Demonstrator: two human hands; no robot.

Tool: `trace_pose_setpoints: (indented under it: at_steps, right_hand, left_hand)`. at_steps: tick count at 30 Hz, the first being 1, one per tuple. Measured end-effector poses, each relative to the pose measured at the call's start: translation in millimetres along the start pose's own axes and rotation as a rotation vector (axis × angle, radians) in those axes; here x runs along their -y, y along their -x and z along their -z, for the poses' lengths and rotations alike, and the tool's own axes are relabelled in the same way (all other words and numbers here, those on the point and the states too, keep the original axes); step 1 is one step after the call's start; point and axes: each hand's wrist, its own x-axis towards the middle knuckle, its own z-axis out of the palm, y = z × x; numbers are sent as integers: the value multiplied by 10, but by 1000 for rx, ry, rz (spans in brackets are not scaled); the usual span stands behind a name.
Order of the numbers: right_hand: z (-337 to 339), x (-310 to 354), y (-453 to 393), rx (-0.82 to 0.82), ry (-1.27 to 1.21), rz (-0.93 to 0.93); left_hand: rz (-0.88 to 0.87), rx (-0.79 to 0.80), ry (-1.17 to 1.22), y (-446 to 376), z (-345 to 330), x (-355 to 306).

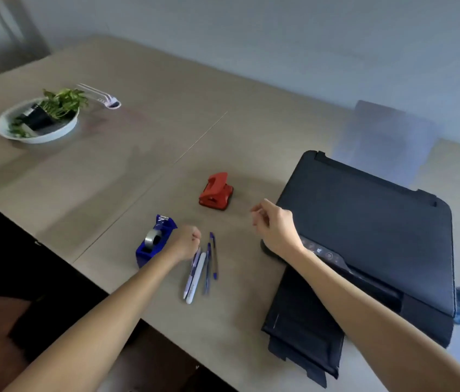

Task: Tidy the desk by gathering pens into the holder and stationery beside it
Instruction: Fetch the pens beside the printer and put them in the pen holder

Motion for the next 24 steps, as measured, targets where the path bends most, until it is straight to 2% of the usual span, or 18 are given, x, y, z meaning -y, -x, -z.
trace_pose_setpoints:
  at_steps: [5,10,14,18,24]
  right_hand:
    - [-686,-64,-45,215,74,-154]
    - [-1195,-205,-64,400,217,-310]
    - [-1534,-257,-122,482,331,-429]
    - [-1740,-296,-132,482,442,-480]
    - [-1735,-471,-132,369,442,-532]
  left_hand:
    - [53,126,-144,-120,-352,561]
    - [29,73,-235,-164,-541,652]
    - [33,34,-321,-180,-622,673]
    - [89,-26,-295,-168,-646,701]
    - [32,44,24,-16,-749,671]
